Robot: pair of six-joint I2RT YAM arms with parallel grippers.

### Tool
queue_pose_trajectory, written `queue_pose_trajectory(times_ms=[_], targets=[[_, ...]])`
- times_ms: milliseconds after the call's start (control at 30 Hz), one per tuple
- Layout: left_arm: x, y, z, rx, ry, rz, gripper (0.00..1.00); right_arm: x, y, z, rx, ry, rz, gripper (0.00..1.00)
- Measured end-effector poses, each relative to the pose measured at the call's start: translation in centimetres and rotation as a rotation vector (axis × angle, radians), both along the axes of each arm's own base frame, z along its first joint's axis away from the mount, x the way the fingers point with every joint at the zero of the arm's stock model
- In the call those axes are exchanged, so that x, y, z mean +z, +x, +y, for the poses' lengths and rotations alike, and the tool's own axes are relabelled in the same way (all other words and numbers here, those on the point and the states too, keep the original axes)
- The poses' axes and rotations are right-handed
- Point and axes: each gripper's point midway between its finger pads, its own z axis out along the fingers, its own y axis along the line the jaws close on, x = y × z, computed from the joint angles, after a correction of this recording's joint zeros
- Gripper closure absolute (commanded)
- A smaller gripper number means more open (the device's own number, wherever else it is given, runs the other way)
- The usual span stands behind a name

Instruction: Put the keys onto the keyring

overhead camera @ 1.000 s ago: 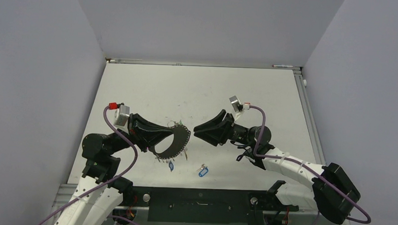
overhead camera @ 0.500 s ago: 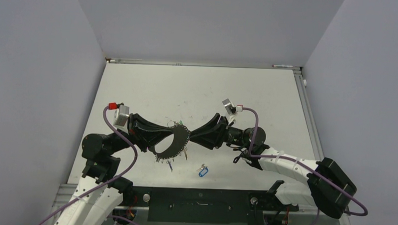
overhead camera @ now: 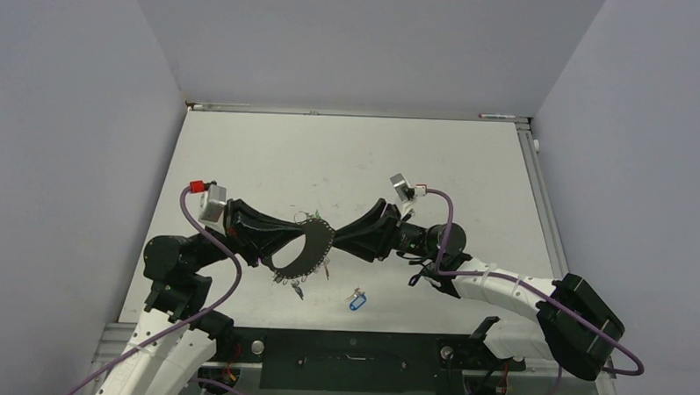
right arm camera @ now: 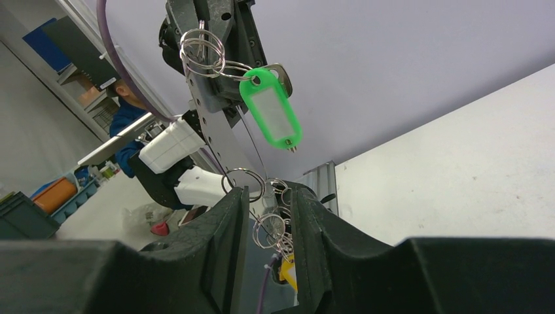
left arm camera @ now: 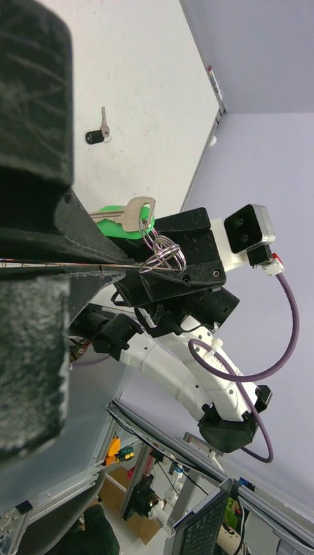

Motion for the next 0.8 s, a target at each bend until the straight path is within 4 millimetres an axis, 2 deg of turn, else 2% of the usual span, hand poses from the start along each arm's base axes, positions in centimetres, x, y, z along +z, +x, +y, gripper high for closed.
queue_pose_trajectory(times_ms=[800], targets=[[0.52,-0.09,0.17,0.011,-0.016,-0.018,1.00,0.74,0.16,0.08,-0.014,0.021,-0.008,0.72]])
